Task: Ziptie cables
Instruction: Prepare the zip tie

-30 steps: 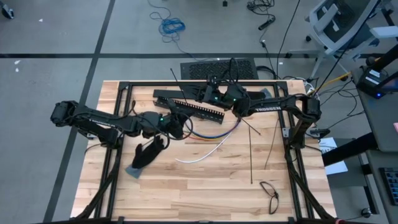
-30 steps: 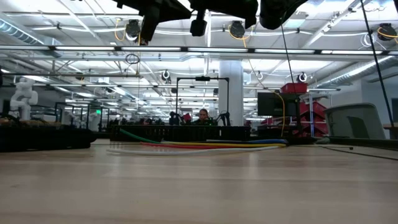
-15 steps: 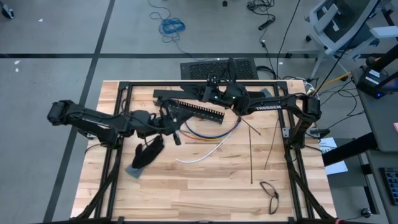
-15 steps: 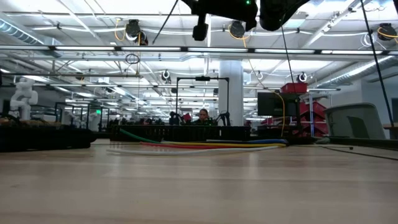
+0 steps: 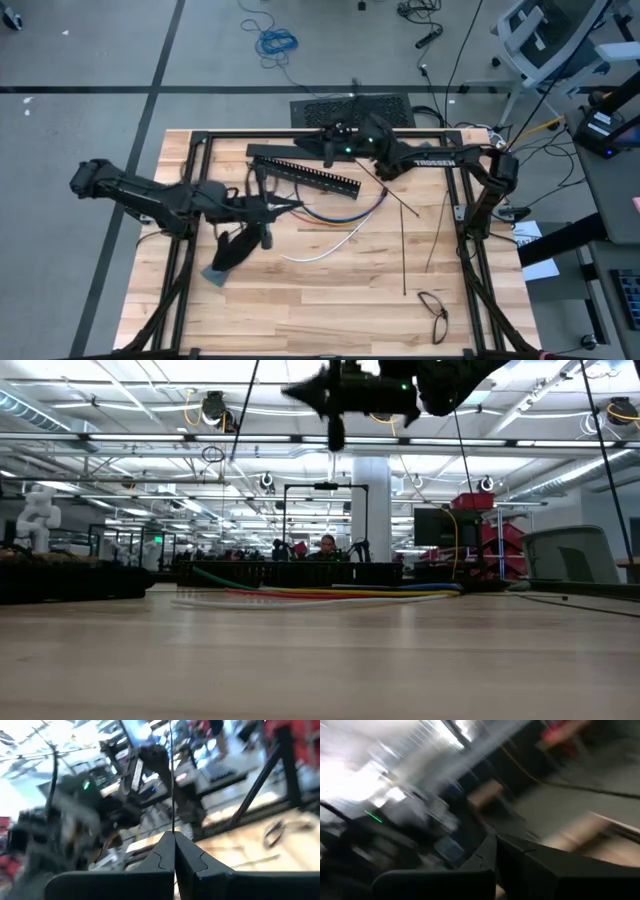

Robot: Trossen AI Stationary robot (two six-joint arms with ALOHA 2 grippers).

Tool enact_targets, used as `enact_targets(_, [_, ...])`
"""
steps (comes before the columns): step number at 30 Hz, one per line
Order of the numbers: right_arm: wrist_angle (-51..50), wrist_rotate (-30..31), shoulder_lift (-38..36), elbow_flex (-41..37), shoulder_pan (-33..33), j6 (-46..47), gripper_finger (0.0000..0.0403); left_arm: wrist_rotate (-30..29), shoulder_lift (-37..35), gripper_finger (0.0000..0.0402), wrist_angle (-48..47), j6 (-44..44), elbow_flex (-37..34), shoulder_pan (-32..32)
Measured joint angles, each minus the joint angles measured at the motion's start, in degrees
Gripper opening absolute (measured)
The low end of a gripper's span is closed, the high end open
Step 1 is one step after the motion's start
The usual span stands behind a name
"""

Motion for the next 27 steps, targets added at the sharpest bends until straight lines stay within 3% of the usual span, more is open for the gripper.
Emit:
enact_targets(5, [-23.0,6.2,-4.3,-0.1,-1.4,-16.5,0.0025,3.4,-5.7,0.0,-2.9,-3.0,-0.4,1.6])
enact_targets(7, [-28.0,8.6,-6.8,-0.1,-1.3,-20.3,0.0038,0.5,-7.0,0.0,-6.9,-0.7,-0.4,2.5])
enact_targets(11, [-30.6,9.0,-11.5,-0.1,-1.3,-17.6,0.0062,-10.6,-6.1,0.0,-29.0,14.9,-0.3,3.1])
enact_targets(14, [-30.8,7.2,-13.5,0.0,-1.6,-10.8,0.0079,-14.4,-1.4,0.0,-44.6,29.8,-0.4,3.9])
enact_targets(16, [-31.8,4.3,-13.6,0.0,-1.6,-5.6,0.0091,-15.6,2.1,0.0,-48.8,37.6,-0.5,4.3])
enact_targets(18, [-32.4,1.0,-12.5,0.0,-1.5,-2.2,0.0105,-15.1,5.3,0.0,-47.5,41.9,-0.6,4.4])
enact_targets(24, [-32.2,-4.6,-7.3,0.0,-1.8,3.7,0.0154,-10.1,10.5,0.0,-26.3,51.2,-0.3,3.8])
enact_targets(27, [-30.7,-5.9,-3.9,-0.1,-2.4,5.2,0.0179,-10.3,10.3,0.0,-23.9,55.0,1.4,3.1])
